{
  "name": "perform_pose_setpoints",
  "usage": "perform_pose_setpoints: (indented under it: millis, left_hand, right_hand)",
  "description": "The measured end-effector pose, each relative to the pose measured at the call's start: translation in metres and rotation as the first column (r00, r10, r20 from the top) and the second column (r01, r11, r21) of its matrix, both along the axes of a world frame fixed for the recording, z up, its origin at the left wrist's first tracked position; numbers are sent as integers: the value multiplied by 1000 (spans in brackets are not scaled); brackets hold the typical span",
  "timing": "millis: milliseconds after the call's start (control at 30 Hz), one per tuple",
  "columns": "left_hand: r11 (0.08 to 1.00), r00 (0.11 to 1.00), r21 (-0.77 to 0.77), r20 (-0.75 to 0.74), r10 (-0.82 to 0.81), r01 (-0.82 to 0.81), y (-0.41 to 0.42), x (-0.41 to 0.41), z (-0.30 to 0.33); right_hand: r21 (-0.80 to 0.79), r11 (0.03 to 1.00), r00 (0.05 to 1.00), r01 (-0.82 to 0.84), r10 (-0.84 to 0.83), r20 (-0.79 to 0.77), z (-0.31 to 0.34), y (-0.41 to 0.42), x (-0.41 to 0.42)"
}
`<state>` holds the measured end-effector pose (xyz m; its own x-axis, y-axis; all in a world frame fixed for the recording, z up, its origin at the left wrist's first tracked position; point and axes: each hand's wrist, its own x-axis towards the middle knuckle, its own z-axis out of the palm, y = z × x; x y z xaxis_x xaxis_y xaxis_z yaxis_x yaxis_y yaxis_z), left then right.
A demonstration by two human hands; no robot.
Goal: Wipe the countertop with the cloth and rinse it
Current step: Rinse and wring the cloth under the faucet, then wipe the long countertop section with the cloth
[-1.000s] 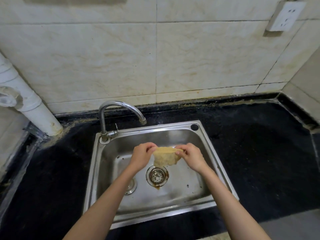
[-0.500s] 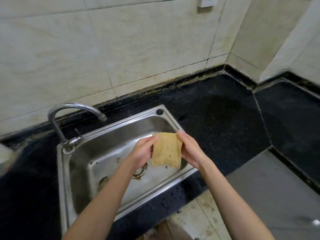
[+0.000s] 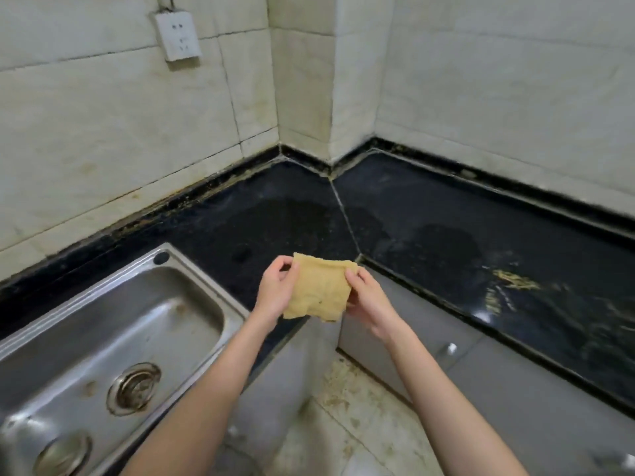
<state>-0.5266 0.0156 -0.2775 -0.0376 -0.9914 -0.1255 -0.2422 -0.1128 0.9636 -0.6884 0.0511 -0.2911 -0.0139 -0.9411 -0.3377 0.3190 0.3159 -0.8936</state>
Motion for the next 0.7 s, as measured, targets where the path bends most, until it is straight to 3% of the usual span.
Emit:
perform_pose_setpoints:
  millis: [67, 133, 333, 533, 600, 700]
  left_hand:
    - [996, 989, 52, -135, -67, 75, 10, -49, 1]
    - [983, 966, 86, -213, -143, 165, 20, -98, -2]
    - [860, 870, 191, -252, -423, 473, 47, -228, -21]
    - [735, 778, 256, -214, -590, 628, 53, -324, -46]
    - [710, 757, 266, -180, -628, 652, 48, -343, -55]
    - [721, 734, 177, -13, -679, 670, 22, -365, -72]
  right_hand:
    - [42, 998, 953, 51, -61, 297, -1, 20, -44]
    - [103, 990, 883, 101, -137, 449, -7, 45, -83]
    - [206, 922, 781, 327, -387, 491, -31, 110, -184]
    - [228, 807, 570, 545, -556, 605, -44, 145, -252]
    - [267, 743, 488, 614, -623, 611, -51, 147, -275]
    - [316, 623, 419, 715, -745, 519, -61, 137, -318]
